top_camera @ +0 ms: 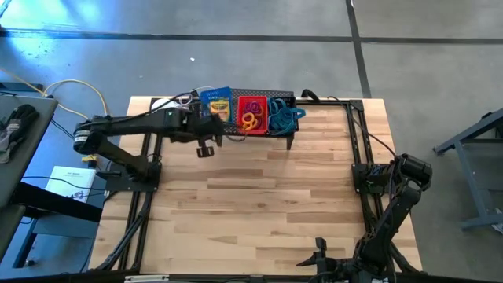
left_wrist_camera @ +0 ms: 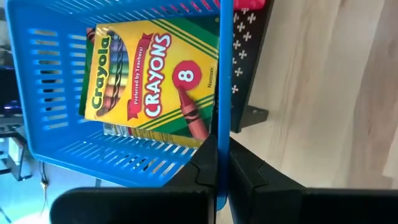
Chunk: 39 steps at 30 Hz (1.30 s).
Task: Pick & Place Office Desk Supplies
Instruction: Put the blue bin on the shelf
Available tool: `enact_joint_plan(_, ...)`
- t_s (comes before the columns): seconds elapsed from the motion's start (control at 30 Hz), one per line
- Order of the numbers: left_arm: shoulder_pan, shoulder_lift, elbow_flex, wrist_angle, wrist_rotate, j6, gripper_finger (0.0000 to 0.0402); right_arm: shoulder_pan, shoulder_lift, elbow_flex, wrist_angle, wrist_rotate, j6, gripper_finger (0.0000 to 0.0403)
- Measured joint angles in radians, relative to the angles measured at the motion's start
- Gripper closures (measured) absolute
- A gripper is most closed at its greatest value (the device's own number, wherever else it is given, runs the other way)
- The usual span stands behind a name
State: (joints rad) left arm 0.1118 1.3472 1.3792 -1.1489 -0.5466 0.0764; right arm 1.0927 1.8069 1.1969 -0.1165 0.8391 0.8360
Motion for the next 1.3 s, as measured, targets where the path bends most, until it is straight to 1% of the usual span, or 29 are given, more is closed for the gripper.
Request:
enact_joint_plan(0.1,0.042,0.04,0.0,0.013,0.024,0.056,0.0396,0.0,0.0,0.0,0.0,0.0,0.005,0.0251)
enact_joint_plan(0.23,0.069,0.091,0.0,0.014,0.021,0.104,0.0396,0.0,0.0,0.0,0.0,0.0,0.01,0.0251)
enact_joint_plan(0.4,0.077,0.138,0.0,0.038,0.022,0.123,0.0396,0.0,0.0,0.0,0.0,0.0,0.01,0.0251)
enact_joint_plan(0.63,0.074,0.156,0.0,0.068,0.019,0.227,0.0396,0.0,0.0,0.0,0.0,0.0,0.01,0.0251)
enact_joint_plan(1.17,0.073,0.151,0.0,0.073,0.016,0.233,0.0396,0.0,0.001,0.0,0.0,0.0,0.01,0.0251)
enact_joint_plan(1.3,0.073,0.146,-0.001,0.073,0.002,0.216,0.0385,0.0,0.001,0.0,0.0,0.0,0.01,0.0251)
